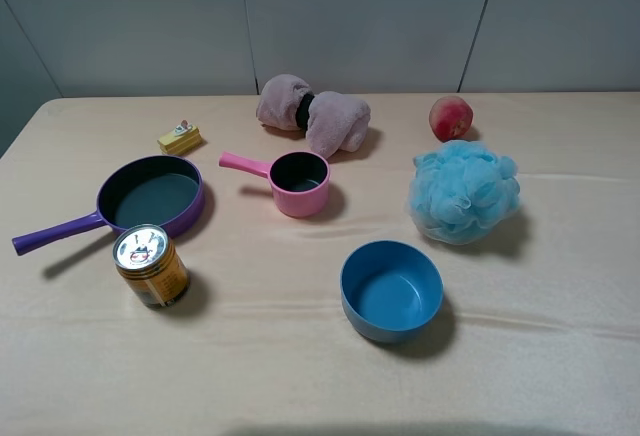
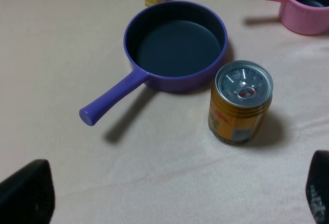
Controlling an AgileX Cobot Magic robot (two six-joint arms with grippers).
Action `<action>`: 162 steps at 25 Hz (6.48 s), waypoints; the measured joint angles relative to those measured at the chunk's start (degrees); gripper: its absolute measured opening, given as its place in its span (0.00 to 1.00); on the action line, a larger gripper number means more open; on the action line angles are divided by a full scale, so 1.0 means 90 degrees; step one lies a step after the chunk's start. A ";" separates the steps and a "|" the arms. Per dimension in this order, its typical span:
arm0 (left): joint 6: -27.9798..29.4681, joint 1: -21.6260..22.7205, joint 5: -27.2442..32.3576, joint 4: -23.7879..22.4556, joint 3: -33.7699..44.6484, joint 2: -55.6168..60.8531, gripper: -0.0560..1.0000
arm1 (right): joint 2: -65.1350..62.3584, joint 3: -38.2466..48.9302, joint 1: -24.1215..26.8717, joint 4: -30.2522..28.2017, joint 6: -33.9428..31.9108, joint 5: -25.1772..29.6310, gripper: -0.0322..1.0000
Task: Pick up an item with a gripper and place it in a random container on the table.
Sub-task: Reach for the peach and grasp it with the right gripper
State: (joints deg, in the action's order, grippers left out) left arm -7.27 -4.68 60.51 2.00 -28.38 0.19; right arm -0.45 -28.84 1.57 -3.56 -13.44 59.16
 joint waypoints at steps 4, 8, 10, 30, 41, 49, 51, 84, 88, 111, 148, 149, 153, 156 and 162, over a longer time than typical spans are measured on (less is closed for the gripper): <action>0.0000 0.0000 0.0000 0.0000 0.0000 0.0000 0.99 | 0.0000 0.0000 0.0000 0.0000 0.0000 0.0000 0.70; 0.0000 0.0000 0.0000 0.0000 0.0000 0.0000 0.99 | 0.0000 0.0000 0.0000 0.0000 0.0000 0.0000 0.70; 0.0000 0.0000 0.0000 0.0000 0.0000 0.0000 0.99 | 0.0000 0.0000 0.0000 0.0000 0.0000 0.0000 0.70; 0.0000 0.0000 0.0000 0.0000 0.0000 0.0000 0.99 | 0.0000 0.0000 0.0000 0.0000 0.0000 0.0000 0.70; 0.0000 0.0000 0.0000 0.0000 0.0000 0.0000 0.99 | 0.0000 0.0000 0.0000 0.0000 0.0000 0.0000 0.70; 0.0000 0.0000 0.0000 0.0000 0.0000 0.0000 0.99 | 0.0009 -0.0006 0.0000 0.0000 0.0000 -0.0021 0.70; 0.0000 0.0000 0.0000 0.0000 0.0000 0.0000 0.99 | 0.0172 -0.0084 0.0000 0.0000 0.0000 -0.0075 0.70; 0.0000 0.0000 0.0000 0.0000 0.0000 0.0000 0.99 | 0.6717 -0.3648 -0.0185 0.0494 0.1409 -0.0975 0.70; 0.0000 0.0000 0.0000 0.0000 0.0000 0.0000 0.99 | 0.7463 -0.4147 -0.0487 0.0494 0.1414 -0.0997 0.70; 0.0000 0.0000 0.0000 0.0000 0.0000 0.0000 0.99 | 1.1370 -0.6349 -0.1308 0.0821 0.1745 -0.1850 0.70; 0.0000 0.0000 0.0000 0.0000 0.0000 0.0000 0.99 | 1.4274 -0.7511 -0.1262 0.0875 0.2682 -0.2733 0.70; 0.0000 0.0000 0.0000 0.0000 0.0000 0.0000 0.99 | 1.4316 -0.7516 -0.1260 0.0869 0.2697 -0.2760 0.70; 0.0000 0.0000 0.0000 0.0000 0.0000 0.0000 0.99 | 1.4465 -0.7523 -0.1204 0.0869 0.2754 -0.2867 0.70; 0.0000 0.0000 0.0000 0.0000 0.0000 0.0000 0.99 | 1.4570 -0.7523 -0.1132 0.0855 0.2777 -0.2872 0.70; 0.0000 0.0000 0.0000 0.0000 0.0000 0.0000 0.99 | 1.4694 -0.7523 -0.1060 0.0848 0.2844 -0.2898 0.70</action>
State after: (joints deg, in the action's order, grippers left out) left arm -7.27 -4.68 60.51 2.00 -28.38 0.19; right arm 131.79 -96.55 -7.97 4.08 12.16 33.08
